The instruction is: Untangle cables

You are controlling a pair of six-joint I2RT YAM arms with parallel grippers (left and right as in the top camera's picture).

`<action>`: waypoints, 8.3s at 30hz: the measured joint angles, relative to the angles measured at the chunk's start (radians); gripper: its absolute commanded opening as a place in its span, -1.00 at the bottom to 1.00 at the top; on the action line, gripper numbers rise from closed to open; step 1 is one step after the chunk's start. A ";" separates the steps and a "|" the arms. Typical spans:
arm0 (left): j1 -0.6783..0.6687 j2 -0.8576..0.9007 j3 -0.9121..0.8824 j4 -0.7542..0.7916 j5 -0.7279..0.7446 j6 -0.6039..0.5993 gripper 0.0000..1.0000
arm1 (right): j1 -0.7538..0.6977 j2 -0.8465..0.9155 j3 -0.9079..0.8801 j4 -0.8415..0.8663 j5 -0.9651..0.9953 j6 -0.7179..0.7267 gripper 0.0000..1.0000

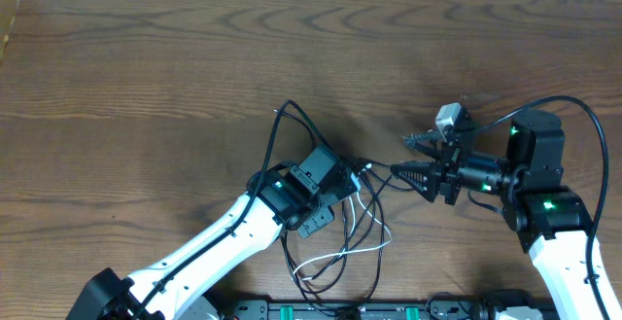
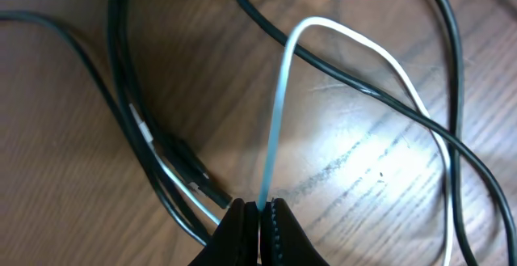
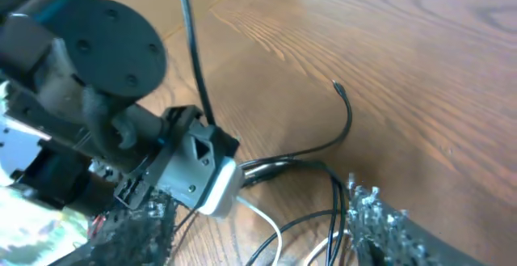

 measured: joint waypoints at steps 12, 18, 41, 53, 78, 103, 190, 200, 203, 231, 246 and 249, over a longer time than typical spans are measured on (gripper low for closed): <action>0.000 -0.183 0.031 0.179 -0.097 -0.113 -0.85 | 0.000 0.002 0.000 -0.033 0.109 0.008 0.25; 0.000 -0.285 0.034 0.256 -0.108 -0.158 -0.85 | 0.000 0.026 0.000 -0.017 0.138 0.008 0.33; 0.000 -0.346 0.034 0.269 -0.115 -0.188 -0.85 | 0.339 0.476 0.000 0.450 0.236 0.027 0.72; 0.000 -0.346 0.034 0.262 -0.215 -0.235 0.04 | 0.441 0.602 0.000 0.375 0.249 0.001 0.81; 0.057 -0.346 0.034 0.239 -0.518 -0.439 0.44 | 0.690 0.602 -0.001 0.344 0.480 -0.062 -0.98; 0.107 -0.346 0.034 0.150 -0.519 -0.554 0.47 | 0.417 0.054 -0.001 0.272 0.515 0.107 -0.98; 0.016 0.028 0.034 0.509 0.431 -0.153 0.47 | 0.013 -0.179 -0.003 0.912 0.377 0.543 -0.98; 0.015 0.070 0.034 0.524 0.219 -0.156 0.25 | 0.013 -0.179 -0.003 0.920 0.348 0.576 -0.98; 0.015 0.059 0.034 0.525 0.107 -0.156 0.26 | 0.013 -0.179 -0.003 0.914 0.348 0.576 -0.98; 0.131 -0.218 0.035 0.736 -0.807 -0.098 -0.04 | -0.016 -0.179 -0.003 0.823 0.314 0.577 -0.98; 0.146 -0.309 0.036 0.771 -0.849 -0.048 -0.85 | -0.019 -0.167 -0.003 0.654 0.310 0.559 -0.98; 0.148 -0.309 0.036 0.771 -0.849 -0.056 -0.85 | -0.019 -0.153 -0.003 0.616 0.298 0.548 -0.98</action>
